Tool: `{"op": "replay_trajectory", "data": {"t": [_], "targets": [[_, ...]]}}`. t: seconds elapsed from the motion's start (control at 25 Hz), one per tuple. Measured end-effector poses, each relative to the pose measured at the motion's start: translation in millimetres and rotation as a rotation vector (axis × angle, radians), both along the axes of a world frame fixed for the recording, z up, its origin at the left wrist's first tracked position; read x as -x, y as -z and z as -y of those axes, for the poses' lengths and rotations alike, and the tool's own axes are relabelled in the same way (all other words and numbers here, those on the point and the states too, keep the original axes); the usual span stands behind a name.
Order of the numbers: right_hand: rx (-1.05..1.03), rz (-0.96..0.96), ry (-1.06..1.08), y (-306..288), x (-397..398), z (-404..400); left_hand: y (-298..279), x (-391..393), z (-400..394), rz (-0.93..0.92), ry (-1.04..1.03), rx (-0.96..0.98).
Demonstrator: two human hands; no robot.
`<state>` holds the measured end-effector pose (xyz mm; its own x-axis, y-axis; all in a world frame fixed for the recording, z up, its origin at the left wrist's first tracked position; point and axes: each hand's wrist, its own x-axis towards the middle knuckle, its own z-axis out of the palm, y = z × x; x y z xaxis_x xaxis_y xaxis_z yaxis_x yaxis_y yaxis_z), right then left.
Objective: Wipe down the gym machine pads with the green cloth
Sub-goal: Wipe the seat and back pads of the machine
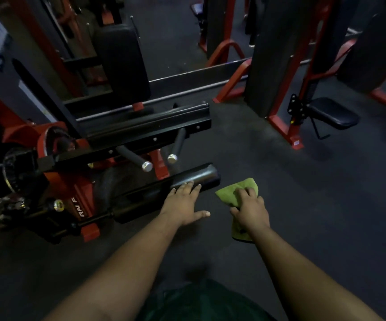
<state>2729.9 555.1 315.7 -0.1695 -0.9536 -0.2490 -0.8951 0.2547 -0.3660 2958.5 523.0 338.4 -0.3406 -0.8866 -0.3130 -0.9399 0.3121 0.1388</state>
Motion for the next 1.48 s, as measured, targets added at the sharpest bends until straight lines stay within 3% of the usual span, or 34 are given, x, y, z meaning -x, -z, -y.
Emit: {"op": "replay_trajectory", "data": {"t": [0.24,0.48,0.8,0.92,1.08,1.28,1.48], "targets": [[0.106,0.01,-0.094,-36,37,82,-32,24,65,-0.034,-0.113,0.153],[0.238,-0.016,-0.28,-63,29,202,-27,16,154,-0.044,-0.334,0.293],[0.36,-0.072,-0.621,-97,-8,340,-16,6,230,-0.055,-0.661,0.223],[0.414,-0.202,-0.842,-95,-26,390,-8,9,239,-0.042,-0.813,0.212],[0.25,-0.396,-1.159,-65,-46,440,5,12,245,-0.008,-1.028,0.16],[0.191,-0.326,-1.392,-48,-63,470,12,29,246,0.041,-1.234,0.137],[0.097,-0.168,-1.551,-47,-155,490,14,31,250,0.073,-1.283,0.183]]}}
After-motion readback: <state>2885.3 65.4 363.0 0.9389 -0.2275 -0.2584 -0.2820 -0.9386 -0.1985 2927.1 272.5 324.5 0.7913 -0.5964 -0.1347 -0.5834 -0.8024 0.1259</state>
